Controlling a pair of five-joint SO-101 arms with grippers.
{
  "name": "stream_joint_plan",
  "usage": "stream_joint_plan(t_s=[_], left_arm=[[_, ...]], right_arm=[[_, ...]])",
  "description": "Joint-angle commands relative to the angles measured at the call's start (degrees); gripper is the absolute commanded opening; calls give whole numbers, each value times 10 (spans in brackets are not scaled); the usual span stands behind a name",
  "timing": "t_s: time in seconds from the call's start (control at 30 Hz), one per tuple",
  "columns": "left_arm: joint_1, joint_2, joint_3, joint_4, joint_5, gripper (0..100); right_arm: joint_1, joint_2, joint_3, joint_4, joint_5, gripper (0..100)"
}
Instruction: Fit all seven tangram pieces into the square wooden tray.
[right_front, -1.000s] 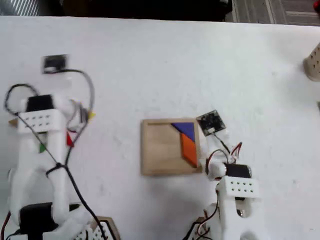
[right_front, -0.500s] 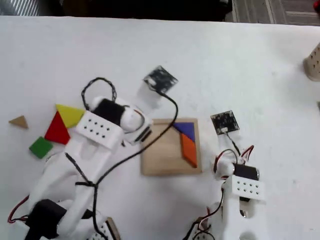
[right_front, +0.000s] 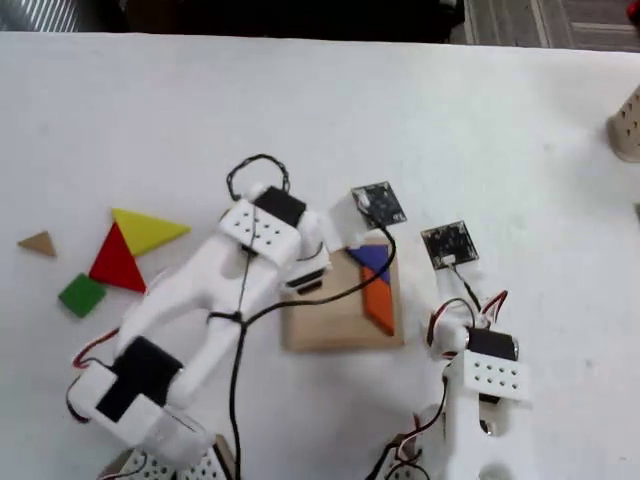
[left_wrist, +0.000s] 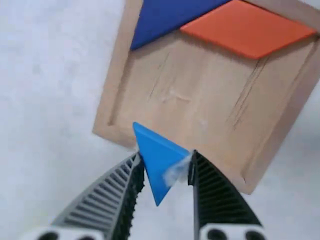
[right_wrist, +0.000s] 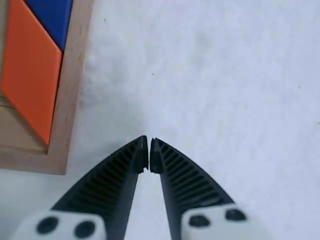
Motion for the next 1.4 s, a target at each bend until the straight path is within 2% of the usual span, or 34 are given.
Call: stream_joint_plan(t_s=[0.0,0.1,0.3,0.37,0.47,0.57,0.67,0.83,1.0,1.07,1.13,1.27,1.37], left_arm=[[20,21,-31,-40,-12,103],[42,36,-31,-42,-12,119],[46,52,-40,-56,-11,308],[42,54,-40,-55,-12,337],[34,51,-37,-53,-8,325],[18,39,-55,-13,1,301],[-10,-6,-81,40,55,273],[-124,-116,-72,69,206,182],[-276,-182,-7,68,389,17],[-327,-193,25,67,439,38],[-382,-194,57,44,452,24],[-479,-192,159,-64,453,24],[-523,-196,265,-176,453,23]], right_arm=[[6,-10,-4,0,7,20],[6,-10,-4,0,7,20],[6,-7,-4,-7,7,20],[6,-7,-4,-7,7,20],[6,-7,-4,-7,8,20],[6,-7,-4,-7,8,20],[6,-8,-4,-7,8,20],[2,-10,-4,-3,8,20],[2,-10,-4,-3,27,20],[2,-10,-7,-5,28,20],[2,-10,-20,-3,26,20],[-1,-10,-69,36,26,19],[-59,-10,-105,87,40,19]])
